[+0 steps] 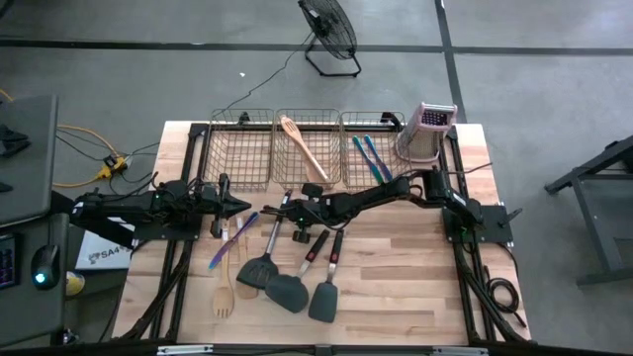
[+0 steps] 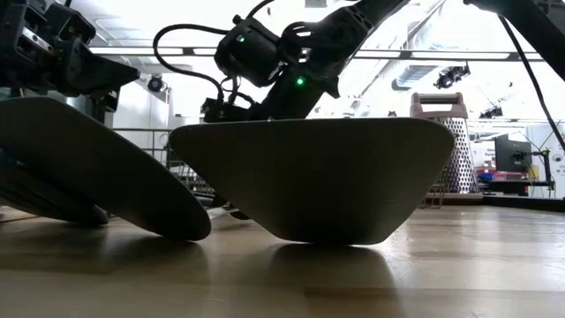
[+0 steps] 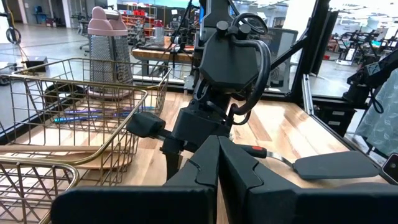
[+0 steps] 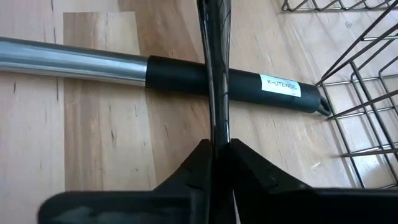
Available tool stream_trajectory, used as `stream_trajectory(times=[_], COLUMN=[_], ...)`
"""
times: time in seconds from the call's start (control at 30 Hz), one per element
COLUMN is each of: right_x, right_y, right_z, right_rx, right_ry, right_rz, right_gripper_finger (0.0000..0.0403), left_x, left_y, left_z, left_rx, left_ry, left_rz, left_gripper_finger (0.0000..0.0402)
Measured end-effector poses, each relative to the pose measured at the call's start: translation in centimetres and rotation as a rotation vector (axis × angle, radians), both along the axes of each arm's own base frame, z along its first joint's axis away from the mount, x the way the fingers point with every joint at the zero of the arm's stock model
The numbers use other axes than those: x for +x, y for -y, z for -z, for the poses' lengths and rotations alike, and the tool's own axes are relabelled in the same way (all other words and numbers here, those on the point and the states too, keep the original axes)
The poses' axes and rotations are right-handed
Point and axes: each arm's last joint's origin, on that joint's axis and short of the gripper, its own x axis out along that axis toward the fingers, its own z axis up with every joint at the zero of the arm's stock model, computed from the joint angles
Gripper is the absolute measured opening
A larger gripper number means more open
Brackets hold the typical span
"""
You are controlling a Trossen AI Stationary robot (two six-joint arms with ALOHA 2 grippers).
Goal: Pick & Place Kitchen Items
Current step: Put the black knife into the right wire basket
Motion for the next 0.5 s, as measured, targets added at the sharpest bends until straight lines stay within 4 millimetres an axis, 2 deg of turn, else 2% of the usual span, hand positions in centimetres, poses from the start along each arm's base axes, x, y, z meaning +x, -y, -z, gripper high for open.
stream_trajectory(times=[0.5], right_x=[0.04], right_y=[-0.73], right_z=[-0.04], right_rx=[0.014], right_ry=[0.006], right_rz=[-0.022], right_gripper_finger=[0.0029], left_x=[0.00], left_y=[0.00], left_z=[0.00], left_rx=[0.000], left_ry=[0.000], left_rz=[0.000], left_gripper_finger=[0.0003])
